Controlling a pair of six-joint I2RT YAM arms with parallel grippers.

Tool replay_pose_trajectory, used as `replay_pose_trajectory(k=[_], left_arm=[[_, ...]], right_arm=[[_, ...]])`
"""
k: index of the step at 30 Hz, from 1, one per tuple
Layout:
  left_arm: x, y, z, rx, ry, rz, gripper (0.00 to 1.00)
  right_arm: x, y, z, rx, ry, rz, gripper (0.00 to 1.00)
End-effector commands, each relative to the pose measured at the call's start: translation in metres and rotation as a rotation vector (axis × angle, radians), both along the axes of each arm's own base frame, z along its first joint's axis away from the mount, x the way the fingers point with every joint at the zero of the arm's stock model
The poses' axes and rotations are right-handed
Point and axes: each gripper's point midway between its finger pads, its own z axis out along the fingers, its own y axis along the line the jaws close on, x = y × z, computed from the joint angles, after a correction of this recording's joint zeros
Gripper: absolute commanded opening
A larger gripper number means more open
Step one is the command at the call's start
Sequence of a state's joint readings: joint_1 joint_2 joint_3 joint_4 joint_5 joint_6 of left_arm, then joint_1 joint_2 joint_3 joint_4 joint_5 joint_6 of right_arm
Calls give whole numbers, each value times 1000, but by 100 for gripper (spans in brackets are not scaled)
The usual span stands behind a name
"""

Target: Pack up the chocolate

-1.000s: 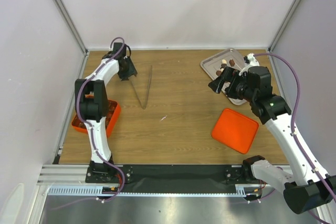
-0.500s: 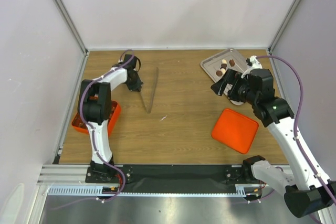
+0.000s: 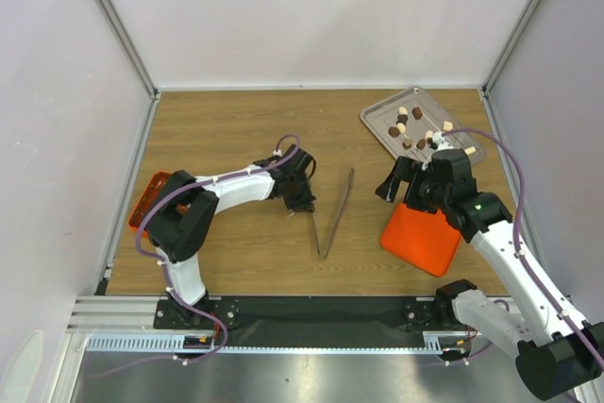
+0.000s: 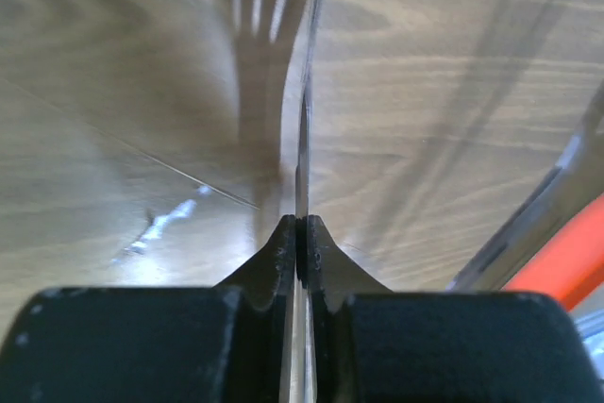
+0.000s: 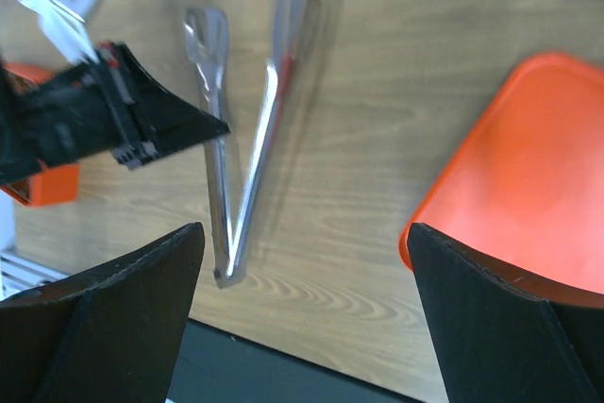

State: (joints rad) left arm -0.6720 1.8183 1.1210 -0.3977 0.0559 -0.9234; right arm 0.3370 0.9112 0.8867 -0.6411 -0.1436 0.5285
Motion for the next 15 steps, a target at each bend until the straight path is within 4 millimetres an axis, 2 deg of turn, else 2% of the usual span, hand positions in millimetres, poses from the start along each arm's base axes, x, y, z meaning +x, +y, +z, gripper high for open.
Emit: replay_pose_trajectory(k=[1,4,5,6,9,12,14,15], left_arm=[[15,-9,10,-52,-13,104,11],[16,-15,10,-72,-5,100,16],[19,-17,14,-74,-13,99,22],[21,-17,17,-74,-22,98,35],[27,-21,31,-79,-51,80,51],[36,-25,53,-108,-86,60,65],[47,-19,79,-146,-137,56,72],[53,-14,93,-171,-165,57,79]], right_arm=[[-4,2,-11,-2,20,-6,97],[-5,0,-20,-25,38,-15,96],[-4,-2,-22,-37,42,-24,96],[-4,-2,-24,-44,47,-26,96],[-5,0,-28,-53,65,-25,96],[-5,7,-30,-52,73,-30,95],[-8,25,-39,-61,77,4,95],[-8,33,-44,-56,90,-7,95]])
